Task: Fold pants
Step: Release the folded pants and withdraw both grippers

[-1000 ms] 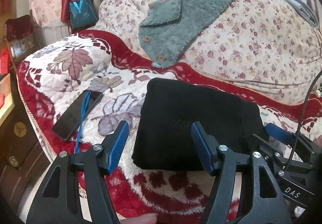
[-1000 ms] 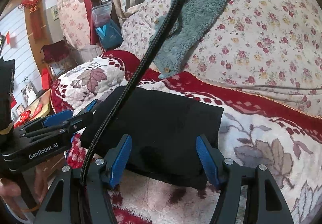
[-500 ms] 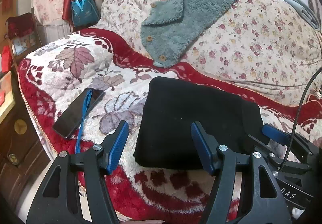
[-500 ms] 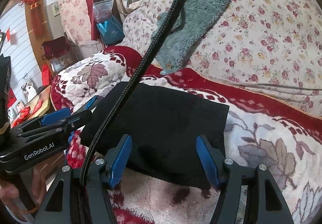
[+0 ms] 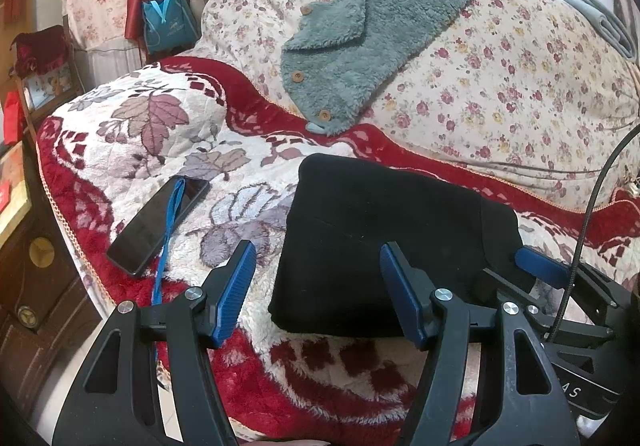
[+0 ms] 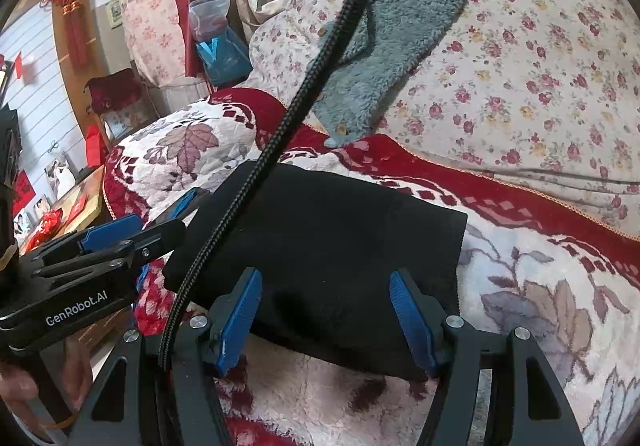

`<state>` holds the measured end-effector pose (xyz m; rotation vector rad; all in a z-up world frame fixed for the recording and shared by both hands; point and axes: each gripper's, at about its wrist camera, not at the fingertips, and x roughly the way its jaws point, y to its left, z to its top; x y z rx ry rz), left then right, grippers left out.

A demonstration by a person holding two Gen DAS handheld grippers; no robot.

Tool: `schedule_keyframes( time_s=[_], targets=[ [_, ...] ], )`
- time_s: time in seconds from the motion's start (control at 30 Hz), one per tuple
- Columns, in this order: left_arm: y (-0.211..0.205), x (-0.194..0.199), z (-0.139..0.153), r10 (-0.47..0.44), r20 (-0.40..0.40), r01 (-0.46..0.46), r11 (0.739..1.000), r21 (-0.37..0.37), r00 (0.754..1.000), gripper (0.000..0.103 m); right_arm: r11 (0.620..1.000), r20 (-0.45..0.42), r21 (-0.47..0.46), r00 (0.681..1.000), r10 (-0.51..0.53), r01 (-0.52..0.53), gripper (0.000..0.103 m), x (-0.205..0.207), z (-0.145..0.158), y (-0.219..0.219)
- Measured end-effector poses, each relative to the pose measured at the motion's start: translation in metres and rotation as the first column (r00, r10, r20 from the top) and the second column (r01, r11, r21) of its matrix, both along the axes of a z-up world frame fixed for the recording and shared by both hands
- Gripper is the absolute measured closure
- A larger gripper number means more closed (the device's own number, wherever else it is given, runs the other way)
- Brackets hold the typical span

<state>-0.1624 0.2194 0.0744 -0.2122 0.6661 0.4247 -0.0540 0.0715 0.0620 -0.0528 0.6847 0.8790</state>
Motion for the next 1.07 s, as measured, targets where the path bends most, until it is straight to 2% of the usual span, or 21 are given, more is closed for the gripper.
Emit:
schedule_keyframes(
  time_s=[0.83, 1.07],
  targets=[
    [0.005, 0.000, -0.002, 0.004, -0.009, -0.004, 1.000, -0.017, 1.000, 0.038, 1.000, -0.011, -0.005, 1.000, 0.002, -0.002, 0.039, -0.001, -0.005, 0.003],
    [-0.009, -0.001, 0.004, -0.009, 0.025, 0.009, 0.999, 0.031, 1.000, 0.038, 1.000, -0.014, 0.005, 1.000, 0.004, -0.003, 0.039, -0.001, -0.003, -0.001]
  ],
)
